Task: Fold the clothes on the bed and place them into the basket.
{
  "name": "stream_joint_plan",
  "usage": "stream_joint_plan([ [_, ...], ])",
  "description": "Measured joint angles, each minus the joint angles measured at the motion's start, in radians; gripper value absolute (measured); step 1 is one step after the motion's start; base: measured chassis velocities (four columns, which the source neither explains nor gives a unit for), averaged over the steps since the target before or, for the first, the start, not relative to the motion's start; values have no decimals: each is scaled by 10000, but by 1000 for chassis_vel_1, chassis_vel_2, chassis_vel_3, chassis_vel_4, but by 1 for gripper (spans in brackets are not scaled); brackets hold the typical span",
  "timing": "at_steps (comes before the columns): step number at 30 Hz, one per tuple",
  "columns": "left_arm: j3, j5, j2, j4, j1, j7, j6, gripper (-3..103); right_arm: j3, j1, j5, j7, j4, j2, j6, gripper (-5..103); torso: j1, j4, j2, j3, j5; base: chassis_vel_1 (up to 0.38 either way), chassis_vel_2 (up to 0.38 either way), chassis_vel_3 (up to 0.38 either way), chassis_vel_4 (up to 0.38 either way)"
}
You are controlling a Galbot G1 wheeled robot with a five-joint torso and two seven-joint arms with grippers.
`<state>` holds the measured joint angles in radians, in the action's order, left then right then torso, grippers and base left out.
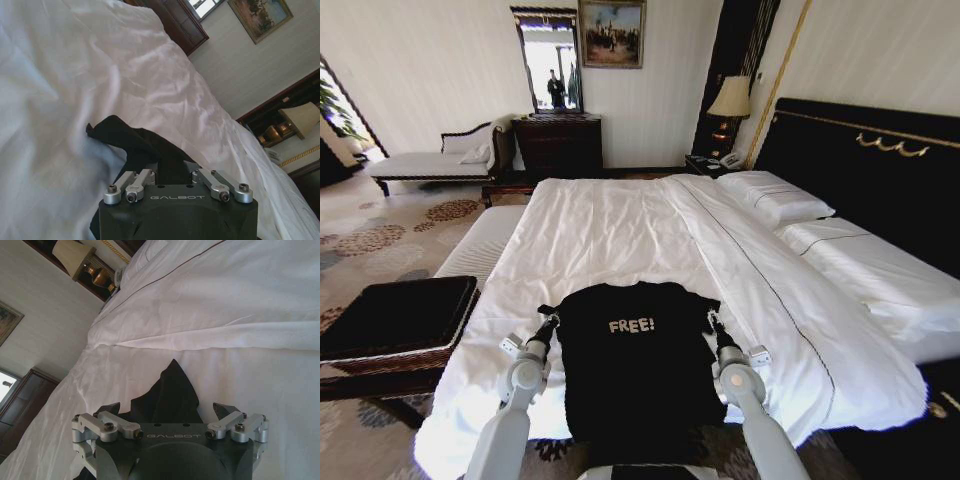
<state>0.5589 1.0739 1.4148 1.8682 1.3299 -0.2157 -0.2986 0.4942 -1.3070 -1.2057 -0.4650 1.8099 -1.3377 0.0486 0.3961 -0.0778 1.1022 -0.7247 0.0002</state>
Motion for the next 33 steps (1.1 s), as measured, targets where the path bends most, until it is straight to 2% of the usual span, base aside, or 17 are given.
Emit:
stream_joint_plan([
  [4,-312,-199,7,122,416,209,-40,49,-26,-8,23,-2,-66,-51,0,100,-1,0,0,0,-2,0,0,0,0],
  [6,-368,-254,16,123,445,234,-39,49,-38,-6,37,-4,-75,-63,-1,100,-1,0,0,0,-1,0,0,0,0],
  [9,-720,-477,124,130,522,357,-29,66,-115,8,144,-25,-85,-132,0,100,0,0,0,0,-2,0,0,0,0],
  [11,-787,-567,167,133,513,386,-3,66,-127,5,164,-37,-85,-146,-1,100,0,0,0,0,-1,0,0,0,0],
  [12,-827,-661,234,140,476,409,29,71,-136,-13,194,-55,-84,-159,0,100,-1,0,0,0,-2,0,0,0,0],
  [14,-726,-728,384,222,379,366,90,82,-120,-79,218,-79,-52,-165,-1,100,-1,-3,0,0,-3,0,0,0,0],
  [15,-726,-728,384,222,379,366,90,82,-120,-79,218,-79,-52,-165,-1,100,-1,-3,0,0,-3,0,0,0,0],
  [18,-250,-510,346,450,573,273,119,97,24,-200,179,-84,14,-105,-1,100,0,-1,0,-1,-2,0,0,0,0],
  [23,480,-434,-30,276,761,230,225,100,170,-296,56,-70,26,-6,6,100,-1,0,0,0,-3,0,0,0,0],
  [29,926,-399,-31,-91,604,-5,250,100,129,-277,60,-69,58,-40,8,100,0,0,0,0,-3,0,0,0,0],
  [33,1067,-833,-27,-474,377,-217,344,100,84,-301,92,-92,123,-78,8,100,0,0,0,0,-4,0,0,0,0],
])
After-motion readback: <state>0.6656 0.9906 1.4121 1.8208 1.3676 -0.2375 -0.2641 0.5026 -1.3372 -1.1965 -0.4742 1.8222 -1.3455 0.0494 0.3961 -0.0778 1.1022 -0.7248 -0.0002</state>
